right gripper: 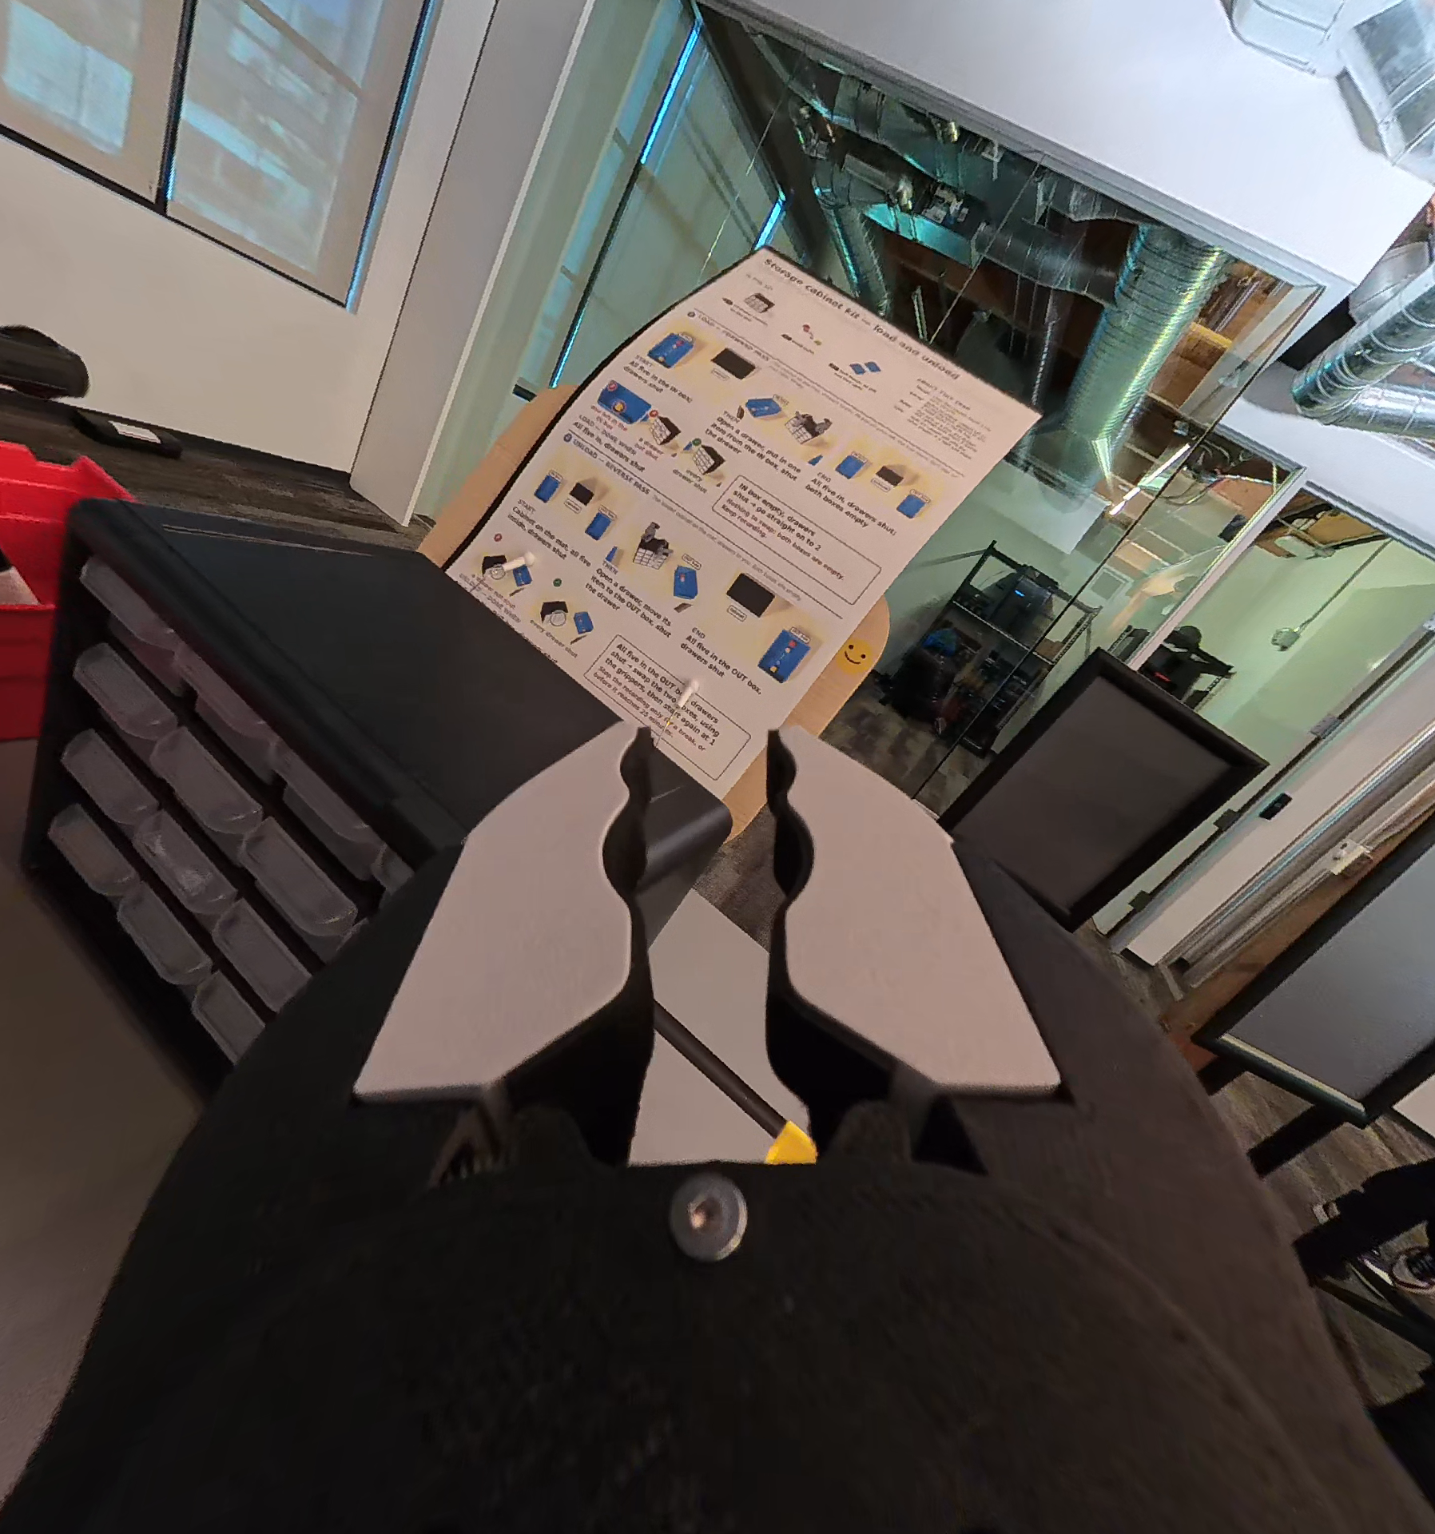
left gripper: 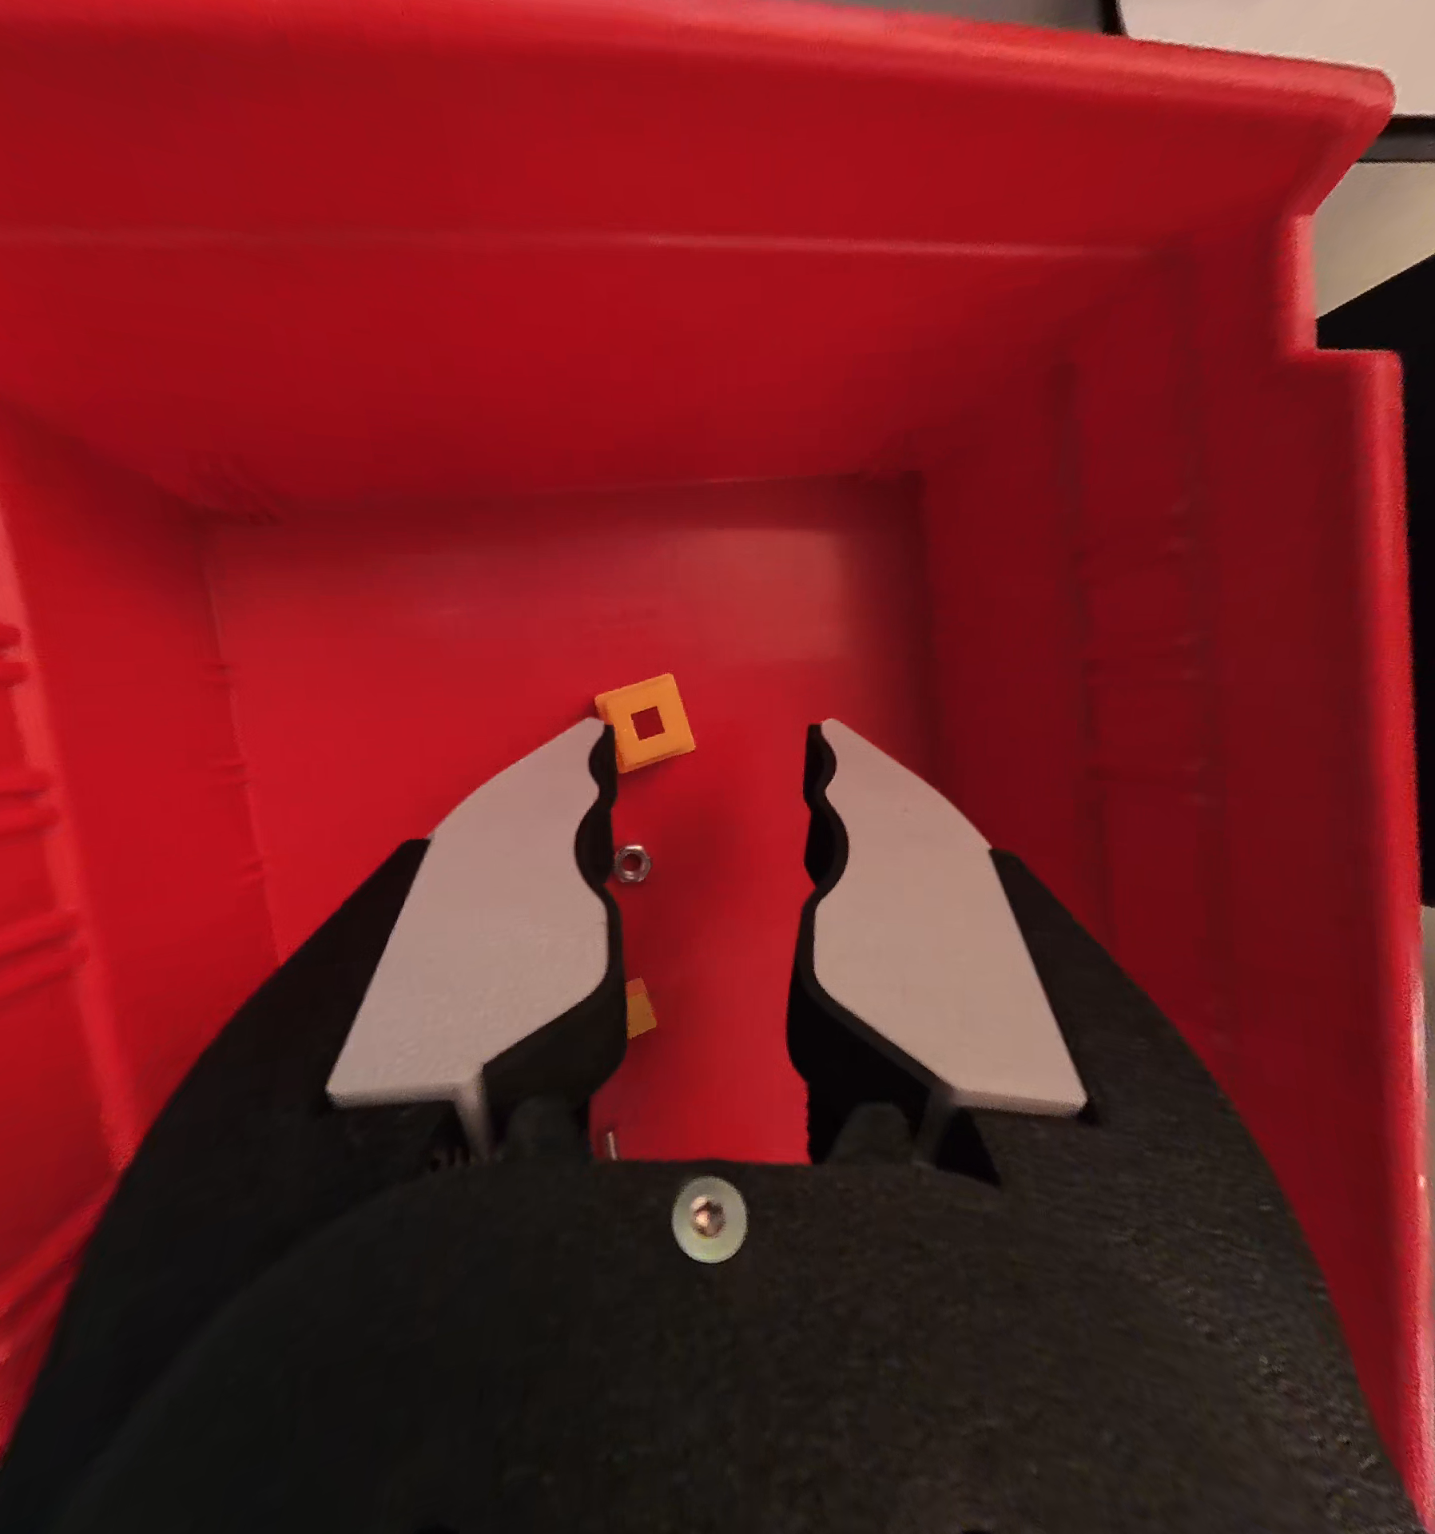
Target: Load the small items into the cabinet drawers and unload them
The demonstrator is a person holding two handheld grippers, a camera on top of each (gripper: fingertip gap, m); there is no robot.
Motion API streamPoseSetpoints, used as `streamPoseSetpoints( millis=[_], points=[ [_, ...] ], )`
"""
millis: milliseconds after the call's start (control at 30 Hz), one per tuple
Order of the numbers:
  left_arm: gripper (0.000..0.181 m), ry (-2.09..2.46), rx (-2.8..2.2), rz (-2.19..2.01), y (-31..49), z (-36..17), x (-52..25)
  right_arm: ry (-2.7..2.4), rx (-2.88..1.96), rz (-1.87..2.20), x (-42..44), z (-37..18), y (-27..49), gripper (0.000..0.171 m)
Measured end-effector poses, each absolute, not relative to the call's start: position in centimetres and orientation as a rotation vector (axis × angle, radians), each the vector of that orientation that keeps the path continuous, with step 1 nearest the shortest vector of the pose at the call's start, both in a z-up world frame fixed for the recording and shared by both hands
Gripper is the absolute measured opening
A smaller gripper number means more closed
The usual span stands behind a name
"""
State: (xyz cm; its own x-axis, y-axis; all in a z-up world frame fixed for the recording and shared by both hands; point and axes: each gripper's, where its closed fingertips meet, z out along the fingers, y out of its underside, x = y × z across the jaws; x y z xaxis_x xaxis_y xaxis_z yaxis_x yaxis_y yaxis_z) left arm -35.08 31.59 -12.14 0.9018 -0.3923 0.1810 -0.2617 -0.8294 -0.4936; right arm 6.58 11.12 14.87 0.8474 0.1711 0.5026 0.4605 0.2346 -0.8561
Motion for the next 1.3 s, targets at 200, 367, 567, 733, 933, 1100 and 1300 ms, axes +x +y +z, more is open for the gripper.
streamPoseSetpoints(
  millis=[200,367,567,733,933,1100,1300],
  points=[
    [0.041,0.497,-2.633,-0.195,31.8,-13.3,-35.8,-0.585,-1.346,-0.227,6.2,14.7,11.2,0.027],
    [0.041,0.511,-2.627,-0.047,32.5,-13.9,-36.7,-0.589,-1.354,-0.228,6.3,14.6,11.3,0.027],
    [0.024,0.539,-2.635,-0.035,32.7,-14.8,-36.7,-0.593,-1.357,-0.22,6.2,14.6,11.2,0.027],
    [0.023,0.534,-2.585,-0.043,32.9,-13.3,-36.6,-0.629,-1.381,-0.221,5.2,13.6,11.8,0.027],
    [0.023,0.492,-2.43,-0.108,32.5,-7.1,-36.7,-0.771,-1.255,-0.265,-1.2,12.2,11.8,0.027],
    [0.023,0.52,-2.291,-0.21,30.6,-1.4,-35.0,-0.903,-1.211,-0.327,-8.6,7.2,12.6,0.028],
    [0.023,0.618,-2.165,-0.271,28.0,2.8,-32.1,-1.065,-1.143,-0.735,-10.8,1.0,15.1,0.03]
  ],
)
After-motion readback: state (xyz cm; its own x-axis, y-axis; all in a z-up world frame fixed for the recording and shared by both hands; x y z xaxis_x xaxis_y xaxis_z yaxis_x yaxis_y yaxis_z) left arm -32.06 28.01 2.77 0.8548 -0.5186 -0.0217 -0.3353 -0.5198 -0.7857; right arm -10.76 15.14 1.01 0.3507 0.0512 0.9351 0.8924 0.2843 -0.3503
